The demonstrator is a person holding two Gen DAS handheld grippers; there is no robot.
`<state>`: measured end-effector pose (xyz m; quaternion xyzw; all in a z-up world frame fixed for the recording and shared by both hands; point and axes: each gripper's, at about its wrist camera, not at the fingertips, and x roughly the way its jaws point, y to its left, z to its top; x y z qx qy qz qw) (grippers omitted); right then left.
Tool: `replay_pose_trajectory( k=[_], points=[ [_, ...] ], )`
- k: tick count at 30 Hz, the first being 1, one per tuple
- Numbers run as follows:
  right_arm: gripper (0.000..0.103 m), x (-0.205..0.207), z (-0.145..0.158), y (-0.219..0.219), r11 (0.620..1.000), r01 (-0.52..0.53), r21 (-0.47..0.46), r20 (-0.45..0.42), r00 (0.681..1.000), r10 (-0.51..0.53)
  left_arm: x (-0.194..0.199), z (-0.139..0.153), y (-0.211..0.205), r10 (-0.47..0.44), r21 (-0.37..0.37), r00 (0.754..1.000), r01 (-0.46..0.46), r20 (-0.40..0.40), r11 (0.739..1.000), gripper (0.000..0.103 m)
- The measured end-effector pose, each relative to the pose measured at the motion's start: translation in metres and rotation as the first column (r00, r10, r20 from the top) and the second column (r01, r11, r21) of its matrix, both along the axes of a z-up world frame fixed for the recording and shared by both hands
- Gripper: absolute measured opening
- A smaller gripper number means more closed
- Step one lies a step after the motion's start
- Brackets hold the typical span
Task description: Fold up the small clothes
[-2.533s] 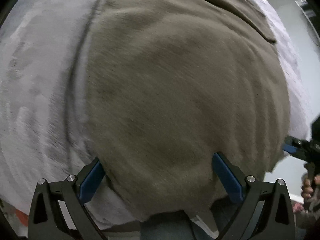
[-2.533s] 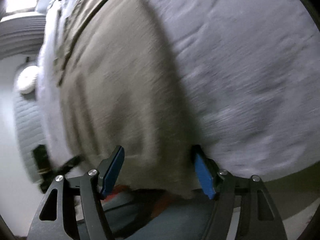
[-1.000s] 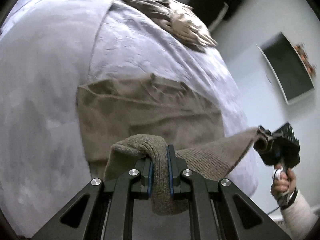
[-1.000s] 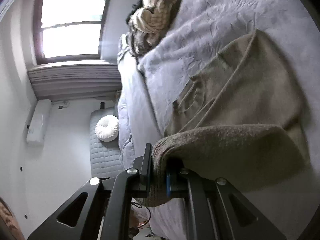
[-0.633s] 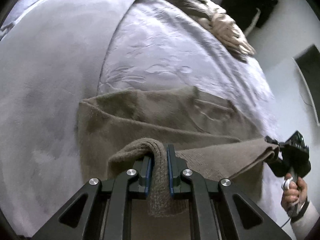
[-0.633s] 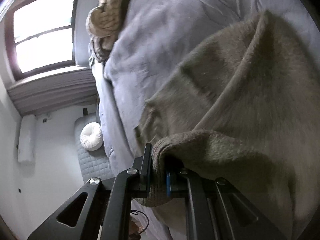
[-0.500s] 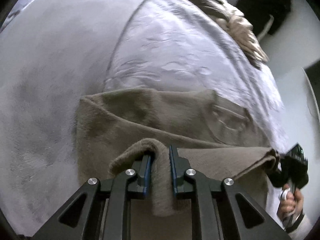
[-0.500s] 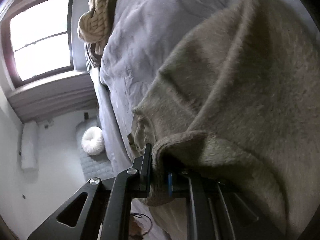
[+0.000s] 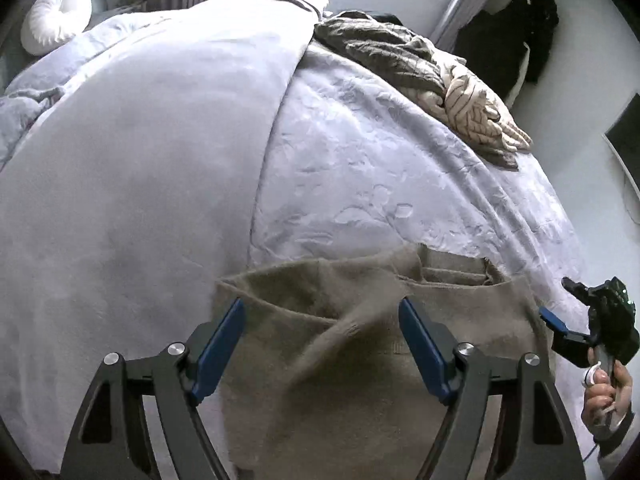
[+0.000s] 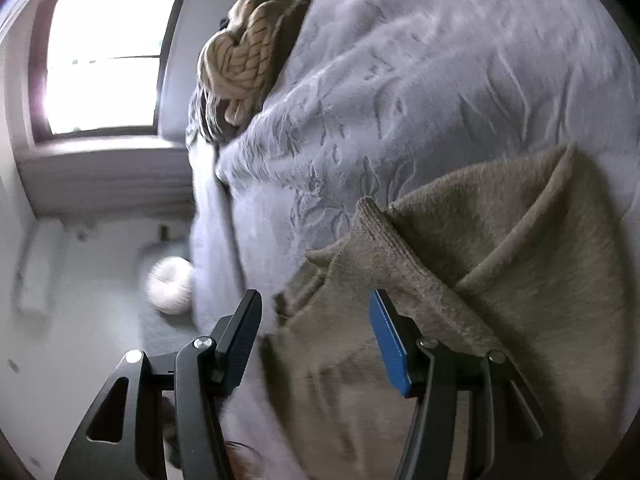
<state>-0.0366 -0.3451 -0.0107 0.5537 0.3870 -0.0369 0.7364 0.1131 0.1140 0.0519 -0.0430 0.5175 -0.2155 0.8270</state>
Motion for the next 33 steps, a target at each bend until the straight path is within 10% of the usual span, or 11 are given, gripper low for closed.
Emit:
replay_pose_trajectory(
  k=[2, 4, 10, 18, 22, 33],
  points=[
    [0.024, 0.01, 0.005, 0.008, 0.993, -0.074, -0.093, -0.047, 0.996, 0.07, 0.002, -0.003, -0.001, -0.009, -0.011, 1.0, 0.009, -0.022, 1.0, 0.079],
    [0.015, 0.023, 0.006, 0.019, 0.975, -0.147, -0.169, -0.102, 0.986, 0.131, 0.003, -0.013, -0.011, -0.045, 0.027, 0.998, 0.046, -0.042, 0.999, 0.079],
    [0.014, 0.035, -0.016, 0.022, 0.91, -0.208, -0.358, -0.279, 0.954, 0.109, 0.003, -0.054, -0.041, -0.041, 0.163, 0.998, 0.047, -0.041, 0.985, 0.079],
    [0.006, 0.014, -0.016, 0.008, 0.914, -0.144, -0.38, -0.268, 0.963, 0.041, 0.03, -0.08, -0.013, 0.106, 0.17, 0.992, -0.094, -0.064, 0.981, 0.079],
    [0.006, 0.011, -0.008, 0.011, 0.896, -0.141, -0.42, -0.312, 0.95, 0.004, 0.035, -0.081, -0.007, 0.158, 0.32, 0.987, -0.151, 0.002, 0.935, 0.079],
    [0.024, -0.041, 0.009, 0.093, 0.953, -0.215, -0.214, -0.204, 0.964, 0.171, -0.014, -0.059, 0.04, 0.088, 0.162, 0.982, -0.061, -0.166, 0.985, 0.079]
  ],
)
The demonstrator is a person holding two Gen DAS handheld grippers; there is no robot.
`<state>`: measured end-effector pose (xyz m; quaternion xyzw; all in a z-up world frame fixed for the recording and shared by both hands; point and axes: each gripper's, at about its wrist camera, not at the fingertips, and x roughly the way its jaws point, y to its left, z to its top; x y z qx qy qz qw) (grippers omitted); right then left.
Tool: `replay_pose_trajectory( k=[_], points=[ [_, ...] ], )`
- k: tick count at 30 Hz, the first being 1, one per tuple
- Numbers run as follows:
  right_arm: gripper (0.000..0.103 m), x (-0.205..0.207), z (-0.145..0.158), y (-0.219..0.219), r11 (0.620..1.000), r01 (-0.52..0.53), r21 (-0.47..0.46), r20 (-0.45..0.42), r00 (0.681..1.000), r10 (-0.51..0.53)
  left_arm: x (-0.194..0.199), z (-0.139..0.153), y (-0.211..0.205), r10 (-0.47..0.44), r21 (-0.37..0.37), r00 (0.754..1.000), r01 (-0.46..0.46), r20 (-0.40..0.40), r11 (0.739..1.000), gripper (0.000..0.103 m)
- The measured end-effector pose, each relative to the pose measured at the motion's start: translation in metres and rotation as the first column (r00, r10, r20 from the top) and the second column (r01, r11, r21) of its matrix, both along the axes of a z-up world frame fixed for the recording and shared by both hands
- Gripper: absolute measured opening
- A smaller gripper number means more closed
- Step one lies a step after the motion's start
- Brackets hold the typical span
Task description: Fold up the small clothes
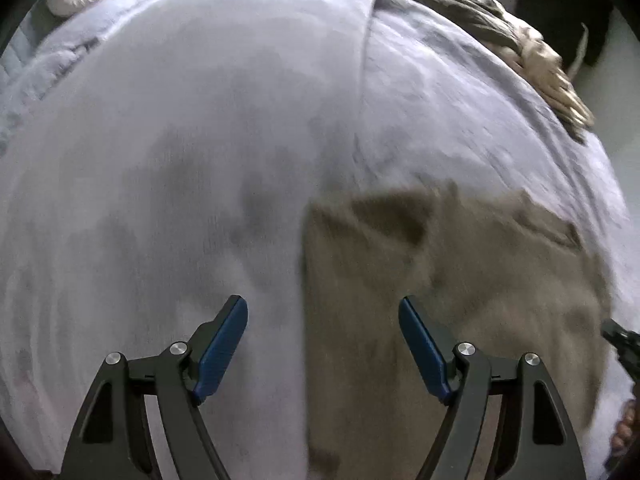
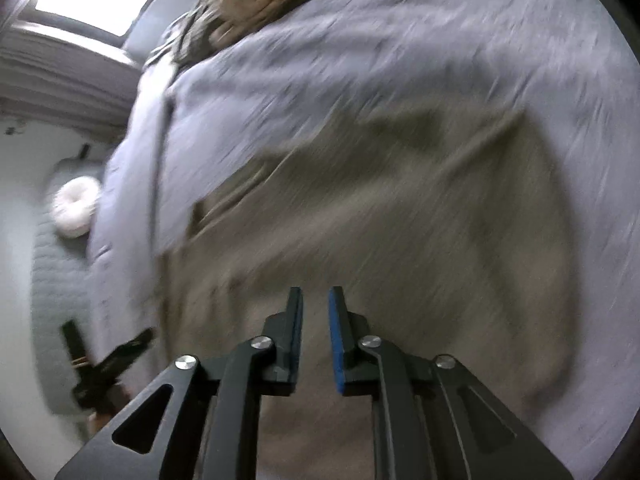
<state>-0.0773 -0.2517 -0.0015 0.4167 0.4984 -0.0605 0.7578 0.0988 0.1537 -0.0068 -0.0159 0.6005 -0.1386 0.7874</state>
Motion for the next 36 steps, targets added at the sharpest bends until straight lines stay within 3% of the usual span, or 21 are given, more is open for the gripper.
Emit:
replay_pose_trajectory(
  k=[2, 3, 8, 12, 18, 19, 20, 21, 23, 26, 31, 36],
  points=[
    [0.044, -0.01, -0.004, 0.024, 0.998, -0.035, 0.054, 0.0, 0.999, 0.035, -0.015, 0.0, 0.008, -0.011, -0.026, 0.999, 0.01, -0.04, 1.0, 0.079],
    [0.046, -0.014, -0.007, 0.033, 0.996, -0.045, 0.076, -0.005, 0.999, 0.045, -0.024, -0.001, 0.012, -0.015, -0.036, 0.998, 0.013, -0.06, 0.999, 0.079],
    [0.046, -0.043, -0.027, 0.059, 0.98, -0.031, 0.194, -0.08, 0.996, 0.047, -0.061, -0.01, 0.021, -0.041, -0.081, 0.988, 0.029, -0.149, 0.996, 0.079],
    [0.046, -0.08, -0.041, 0.047, 0.961, 0.119, 0.251, -0.151, 0.985, -0.083, -0.079, -0.014, 0.022, -0.076, -0.107, 0.983, 0.058, -0.168, 0.993, 0.079],
    [0.047, -0.114, -0.049, 0.012, 0.899, 0.361, 0.249, -0.177, 0.929, -0.324, -0.088, -0.025, 0.024, -0.106, -0.159, 0.967, 0.07, -0.231, 0.985, 0.031],
    [0.044, -0.113, -0.049, 0.007, 0.897, 0.372, 0.24, -0.166, 0.926, -0.339, -0.087, -0.026, 0.022, -0.107, -0.158, 0.967, 0.07, -0.233, 0.985, 0.029],
    [0.018, -0.112, -0.047, 0.003, 0.902, 0.376, 0.215, -0.163, 0.924, -0.346, -0.087, -0.025, 0.022, -0.107, -0.16, 0.968, 0.071, -0.228, 0.985, 0.025],
    [0.01, -0.109, -0.043, -0.001, 0.912, 0.364, 0.19, -0.158, 0.928, -0.338, -0.088, -0.024, 0.023, -0.111, -0.165, 0.968, 0.075, -0.223, 0.983, 0.013],
    [0.01, -0.098, -0.026, 0.001, 0.95, 0.29, 0.114, -0.125, 0.953, -0.276, -0.086, -0.02, 0.024, -0.118, -0.194, 0.969, 0.076, -0.216, 0.978, 0.013],
    [0.01, -0.094, -0.017, 0.004, 0.975, 0.219, 0.035, -0.141, 0.967, -0.212, -0.09, -0.013, 0.033, -0.134, -0.213, 0.971, 0.09, -0.198, 0.973, 0.009],
    [0.009, -0.11, -0.049, -0.004, 0.958, 0.275, 0.077, -0.221, 0.942, -0.253, -0.102, -0.028, 0.036, -0.154, -0.137, 0.968, 0.128, -0.2, 0.982, 0.009],
    [0.009, -0.118, -0.034, -0.001, 0.971, 0.204, 0.122, -0.205, 0.963, -0.177, -0.107, -0.036, 0.044, -0.136, -0.154, 0.966, 0.103, -0.22, 0.983, 0.009]
  ],
)
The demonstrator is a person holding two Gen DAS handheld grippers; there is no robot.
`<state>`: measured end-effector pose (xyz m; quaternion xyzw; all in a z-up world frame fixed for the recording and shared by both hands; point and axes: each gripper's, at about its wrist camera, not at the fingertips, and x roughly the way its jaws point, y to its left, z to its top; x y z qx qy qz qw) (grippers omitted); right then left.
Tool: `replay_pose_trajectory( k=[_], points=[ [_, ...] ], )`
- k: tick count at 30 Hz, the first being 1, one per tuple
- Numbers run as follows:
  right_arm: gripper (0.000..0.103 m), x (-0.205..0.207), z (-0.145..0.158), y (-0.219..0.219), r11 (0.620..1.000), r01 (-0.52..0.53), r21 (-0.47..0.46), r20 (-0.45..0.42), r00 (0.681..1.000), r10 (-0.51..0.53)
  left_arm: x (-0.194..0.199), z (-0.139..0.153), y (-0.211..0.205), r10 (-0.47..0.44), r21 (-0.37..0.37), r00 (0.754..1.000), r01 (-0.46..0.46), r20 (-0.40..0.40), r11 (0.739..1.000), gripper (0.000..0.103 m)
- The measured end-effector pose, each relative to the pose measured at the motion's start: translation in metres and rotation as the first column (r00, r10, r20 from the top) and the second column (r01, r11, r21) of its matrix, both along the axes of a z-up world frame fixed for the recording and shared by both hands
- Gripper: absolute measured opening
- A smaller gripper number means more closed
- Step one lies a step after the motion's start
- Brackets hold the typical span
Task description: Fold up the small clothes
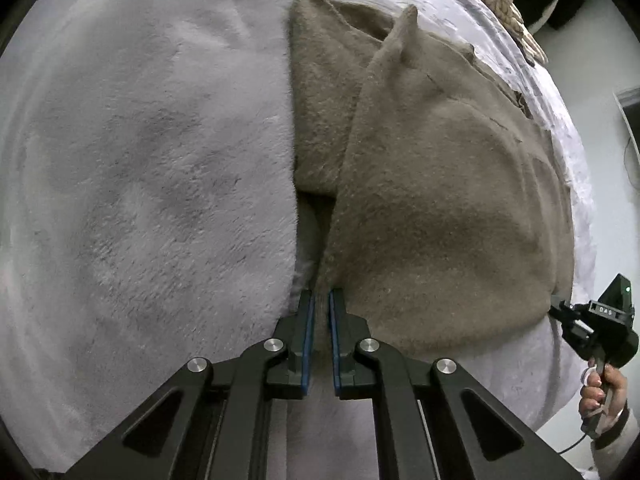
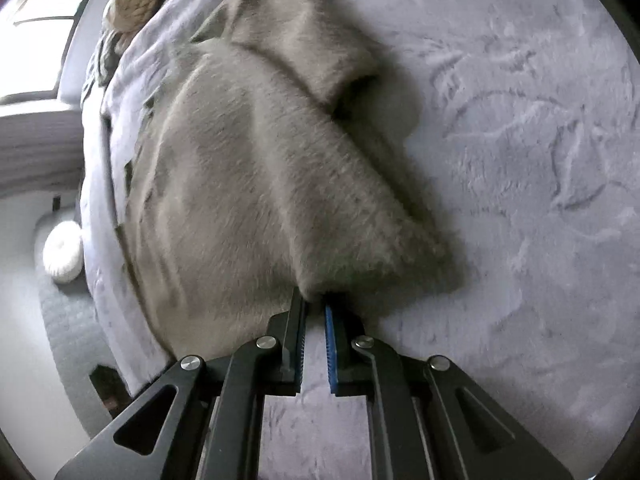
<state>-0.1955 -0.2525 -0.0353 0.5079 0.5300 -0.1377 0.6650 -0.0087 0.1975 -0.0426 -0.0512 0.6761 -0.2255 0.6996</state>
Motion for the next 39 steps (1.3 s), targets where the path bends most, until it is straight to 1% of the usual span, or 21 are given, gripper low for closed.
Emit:
replay_pose_trajectory(
  k=[2, 3, 6, 8, 11, 13, 17, 19, 21, 22, 23, 25, 28, 31, 36, 39],
  points=[
    [0.01, 0.003, 0.019, 0.008, 0.997, -0.077, -0.021, 0.051, 0.996, 0.078, 0.001, 0.008, -0.001, -0.018, 0.008, 1.0, 0.018, 0.006, 1.0, 0.009],
    [0.01, 0.004, 0.028, 0.011, 0.993, -0.108, -0.039, 0.077, 0.991, 0.111, 0.0, 0.016, -0.001, -0.035, 0.021, 0.999, 0.035, 0.023, 0.999, 0.009],
    [0.01, 0.018, 0.052, 0.013, 0.981, -0.155, -0.113, 0.144, 0.975, 0.17, 0.005, 0.041, -0.003, -0.064, 0.027, 0.994, 0.062, 0.083, 0.998, 0.009],
    [0.01, 0.032, 0.058, 0.006, 0.976, -0.145, -0.16, 0.152, 0.974, 0.169, 0.014, 0.06, -0.006, -0.07, 0.004, 0.989, 0.07, 0.132, 0.998, 0.009],
    [0.01, 0.054, 0.053, -0.015, 0.966, -0.118, -0.231, 0.113, 0.983, 0.147, 0.042, 0.074, -0.023, -0.059, -0.027, 0.977, 0.066, 0.205, 0.997, 0.009],
    [0.01, 0.069, 0.046, -0.028, 0.963, -0.099, -0.249, 0.099, 0.987, 0.127, 0.065, 0.072, -0.039, -0.048, -0.028, 0.969, 0.056, 0.242, 0.998, 0.009],
    [0.01, 0.089, 0.032, -0.048, 0.956, -0.098, -0.277, 0.077, 0.989, 0.124, 0.108, 0.051, -0.082, -0.02, -0.032, 0.967, 0.029, 0.254, 0.999, 0.009],
    [0.01, 0.092, 0.022, -0.054, 0.952, -0.114, -0.283, 0.053, 0.99, 0.134, 0.121, 0.037, -0.098, -0.014, 0.007, 0.965, 0.012, 0.26, 1.0, 0.009],
    [0.009, 0.091, 0.009, -0.063, 0.958, -0.102, -0.266, 0.039, 0.992, 0.117, 0.129, 0.02, -0.105, -0.007, 0.047, 0.967, -0.006, 0.254, 0.999, 0.009],
    [0.005, 0.088, 0.005, -0.067, 0.964, -0.087, -0.252, 0.049, 0.994, 0.103, 0.133, 0.01, -0.104, 0.004, 0.05, 0.972, -0.017, 0.235, 0.999, 0.009],
    [0.005, 0.085, 0.004, -0.071, 0.968, -0.07, -0.241, 0.062, 0.994, 0.088, 0.135, 0.006, -0.101, 0.015, 0.041, 0.975, -0.024, 0.224, 0.999, 0.009],
    [0.005, 0.078, 0.006, -0.075, 0.968, -0.044, -0.248, 0.065, 0.996, 0.062, 0.135, 0.006, -0.097, 0.022, 0.027, 0.975, -0.029, 0.223, 0.999, 0.009],
    [0.006, 0.074, 0.014, -0.075, 0.968, -0.029, -0.248, 0.064, 0.997, 0.046, 0.134, 0.012, -0.095, 0.01, 0.038, 0.974, -0.019, 0.227, 0.999, 0.009],
    [0.009, 0.071, 0.024, -0.066, 0.969, -0.034, -0.246, 0.076, 0.996, 0.054, 0.128, 0.018, -0.093, -0.003, 0.054, 0.972, -0.01, 0.233, 0.999, 0.009],
    [0.01, 0.069, 0.037, -0.044, 0.967, -0.059, -0.249, 0.092, 0.992, 0.085, 0.108, 0.028, -0.092, -0.03, 0.097, 0.972, 0.007, 0.235, 0.995, 0.009],
    [0.01, 0.07, 0.036, -0.031, 0.969, -0.077, -0.235, 0.089, 0.991, 0.1, 0.097, 0.033, -0.095, -0.041, 0.112, 0.971, 0.015, 0.235, 0.994, 0.009]
  ],
)
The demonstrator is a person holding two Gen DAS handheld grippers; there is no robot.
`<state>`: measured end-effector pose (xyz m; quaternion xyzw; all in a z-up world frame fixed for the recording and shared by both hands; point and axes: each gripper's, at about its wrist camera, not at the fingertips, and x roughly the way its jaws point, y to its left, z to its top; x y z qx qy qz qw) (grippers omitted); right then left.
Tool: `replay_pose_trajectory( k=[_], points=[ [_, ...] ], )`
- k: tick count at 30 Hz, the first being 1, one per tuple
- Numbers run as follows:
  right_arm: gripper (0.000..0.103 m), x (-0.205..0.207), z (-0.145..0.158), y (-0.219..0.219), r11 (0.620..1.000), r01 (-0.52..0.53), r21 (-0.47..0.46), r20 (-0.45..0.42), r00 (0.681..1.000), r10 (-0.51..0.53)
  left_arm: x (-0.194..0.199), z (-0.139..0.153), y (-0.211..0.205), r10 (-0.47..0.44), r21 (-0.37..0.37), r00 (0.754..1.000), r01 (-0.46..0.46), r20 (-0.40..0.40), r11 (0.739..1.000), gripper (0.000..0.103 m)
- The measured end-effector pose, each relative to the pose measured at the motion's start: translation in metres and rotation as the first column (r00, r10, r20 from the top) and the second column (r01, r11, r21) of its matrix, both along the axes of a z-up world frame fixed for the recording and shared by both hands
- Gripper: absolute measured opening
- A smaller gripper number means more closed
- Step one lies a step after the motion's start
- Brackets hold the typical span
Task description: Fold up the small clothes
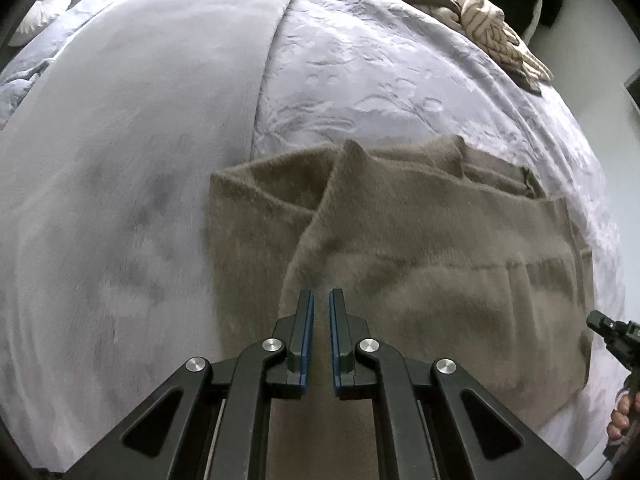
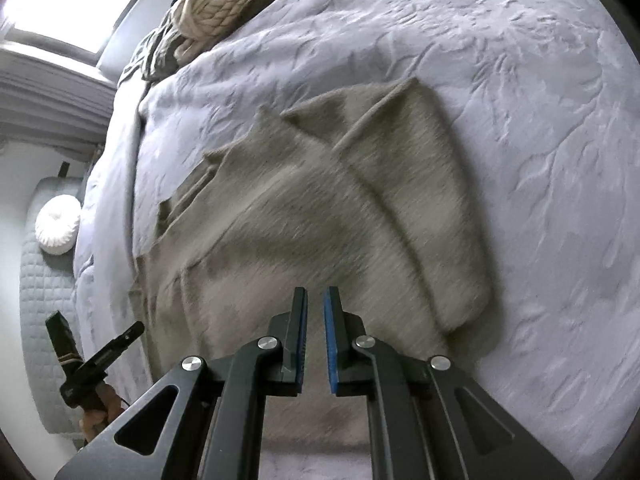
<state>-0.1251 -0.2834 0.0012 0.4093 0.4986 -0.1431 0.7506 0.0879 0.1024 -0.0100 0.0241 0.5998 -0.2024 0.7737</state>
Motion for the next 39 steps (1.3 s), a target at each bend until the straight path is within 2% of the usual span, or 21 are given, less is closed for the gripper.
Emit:
replay_pose_trajectory(
  k=[4, 7, 12, 13, 14, 15, 16, 17, 18, 21, 22, 25, 28, 30, 31, 32, 35, 39],
  points=[
    [0.01, 0.001, -0.004, 0.017, 1.0, -0.018, 0.014, -0.011, 1.0, 0.018, -0.014, 0.004, -0.001, 0.003, 0.019, 1.0, -0.003, -0.001, 1.0, 0.009],
    [0.01, 0.003, -0.007, 0.026, 0.999, -0.025, 0.03, -0.022, 0.999, 0.026, -0.023, 0.001, 0.001, 0.009, 0.085, 1.0, -0.008, -0.015, 0.996, 0.009],
    [0.01, 0.009, -0.01, 0.042, 0.998, -0.05, 0.042, -0.031, 0.998, 0.052, -0.033, -0.001, 0.01, 0.038, 0.107, 0.998, -0.034, -0.04, 0.994, 0.009],
    [0.015, 0.009, -0.01, 0.044, 0.998, -0.053, 0.042, -0.032, 0.998, 0.055, -0.036, -0.001, 0.013, 0.054, 0.119, 0.998, -0.05, -0.028, 0.992, 0.009],
    [0.033, 0.01, -0.01, 0.046, 0.998, -0.055, 0.042, -0.034, 0.998, 0.057, -0.037, 0.0, 0.015, 0.064, 0.129, 0.998, -0.061, -0.019, 0.99, 0.009],
    [0.046, 0.011, -0.009, 0.049, 0.998, -0.057, 0.039, -0.035, 0.998, 0.058, -0.037, 0.0, 0.017, 0.073, 0.134, 0.997, -0.07, -0.016, 0.988, 0.02],
    [0.064, 0.011, -0.008, 0.052, 0.998, -0.058, 0.034, -0.029, 0.998, 0.059, -0.037, 0.001, 0.02, 0.092, 0.133, 0.996, -0.089, -0.017, 0.987, 0.068],
    [0.065, 0.012, -0.006, 0.054, 0.998, -0.064, 0.028, -0.025, 0.998, 0.064, -0.038, 0.001, 0.023, 0.108, 0.133, 0.994, -0.105, -0.014, 0.986, 0.095],
    [0.065, 0.014, -0.004, 0.057, 0.997, -0.076, 0.022, -0.025, 0.997, 0.076, -0.039, 0.003, 0.025, 0.123, 0.131, 0.992, -0.123, 0.007, 0.984, 0.101],
    [0.065, 0.018, -0.002, 0.065, 0.996, -0.091, 0.015, -0.022, 0.996, 0.092, -0.042, 0.011, 0.026, 0.111, 0.139, 0.993, -0.116, 0.046, 0.983, 0.102],
    [0.067, 0.019, -0.001, 0.067, 0.995, -0.097, 0.014, -0.022, 0.995, 0.097, -0.043, 0.012, 0.027, 0.113, 0.142, 0.992, -0.119, 0.049, 0.983, 0.102],
    [0.081, 0.021, 0.001, 0.078, 0.994, -0.113, 0.005, -0.004, 0.994, 0.113, -0.044, 0.012, 0.027, 0.127, 0.164, 0.991, -0.133, 0.046, 0.977, 0.102],
    [0.083, 0.022, 0.006, 0.091, 0.991, -0.132, -0.036, -0.002, 0.991, 0.132, -0.042, 0.01, 0.034, 0.153, 0.183, 0.988, -0.157, 0.035, 0.97, 0.102],
    [0.089, 0.023, 0.009, 0.1, 0.985, -0.157, -0.068, 0.011, 0.987, 0.158, -0.041, 0.008, 0.036, 0.156, 0.187, 0.987, -0.159, 0.03, 0.969, 0.102],
    [0.098, 0.024, 0.01, 0.106, 0.981, -0.174, -0.085, 0.015, 0.984, 0.176, -0.041, 0.008, 0.036, 0.154, 0.189, 0.988, -0.156, 0.028, 0.97, 0.102],
    [0.103, 0.025, 0.011, 0.112, 0.977, -0.191, -0.097, 0.021, 0.981, 0.194, -0.04, 0.007, 0.035, 0.147, 0.189, 0.989, -0.149, 0.024, 0.971, 0.102],
    [0.103, 0.027, 0.008, 0.126, 0.973, -0.226, -0.052, 0.035, 0.973, 0.228, -0.043, 0.007, 0.037, 0.13, 0.182, 0.991, -0.131, 0.016, 0.975, 0.102],
    [0.103, 0.029, -0.002, 0.139, 0.968, -0.241, 0.076, 0.048, 0.97, 0.238, -0.044, 0.007, 0.037, 0.112, 0.173, 0.994, -0.111, 0.005, 0.979, 0.102]
  ],
)
